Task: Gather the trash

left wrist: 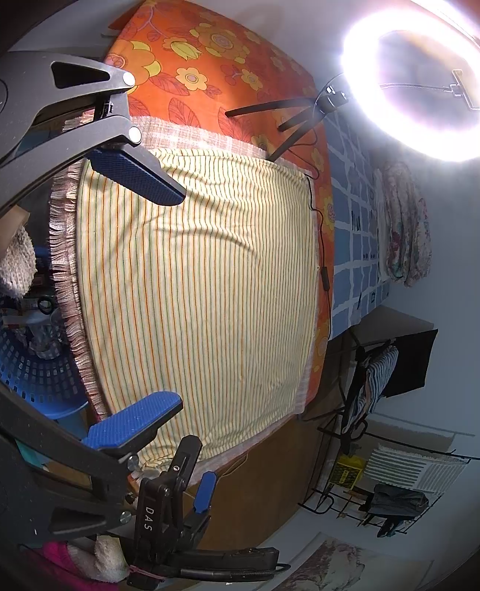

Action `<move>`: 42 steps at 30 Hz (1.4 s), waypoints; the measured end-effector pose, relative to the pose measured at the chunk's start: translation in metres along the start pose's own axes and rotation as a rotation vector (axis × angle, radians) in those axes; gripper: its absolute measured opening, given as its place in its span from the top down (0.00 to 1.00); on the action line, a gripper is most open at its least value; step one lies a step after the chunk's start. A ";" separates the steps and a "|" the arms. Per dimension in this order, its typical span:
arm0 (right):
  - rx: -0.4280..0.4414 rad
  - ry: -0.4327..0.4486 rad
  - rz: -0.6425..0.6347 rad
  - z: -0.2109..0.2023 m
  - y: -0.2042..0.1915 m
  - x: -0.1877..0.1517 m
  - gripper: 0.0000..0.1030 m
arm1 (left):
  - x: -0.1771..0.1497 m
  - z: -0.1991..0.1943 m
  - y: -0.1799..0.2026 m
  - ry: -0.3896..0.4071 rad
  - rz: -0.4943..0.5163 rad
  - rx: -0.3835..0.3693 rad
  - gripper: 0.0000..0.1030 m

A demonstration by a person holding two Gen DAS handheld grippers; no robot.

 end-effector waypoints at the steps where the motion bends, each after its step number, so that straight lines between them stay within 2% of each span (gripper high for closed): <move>1: -0.001 0.001 0.001 0.000 0.000 0.000 0.00 | -0.001 0.000 0.000 0.000 -0.001 0.000 0.01; 42: -0.006 -0.014 0.005 0.001 0.002 -0.008 0.00 | -0.005 0.004 -0.003 -0.011 0.009 0.001 0.01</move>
Point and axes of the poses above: each gripper's, at about its wrist camera, not at the fingertips, and z roughly the way its jaws point, y to its right, x to its top, the point moved 7 cm from there along z, roughly the way its jaws point, and after that the axes turned 3 degrees about -y, right-handed, at the moved point
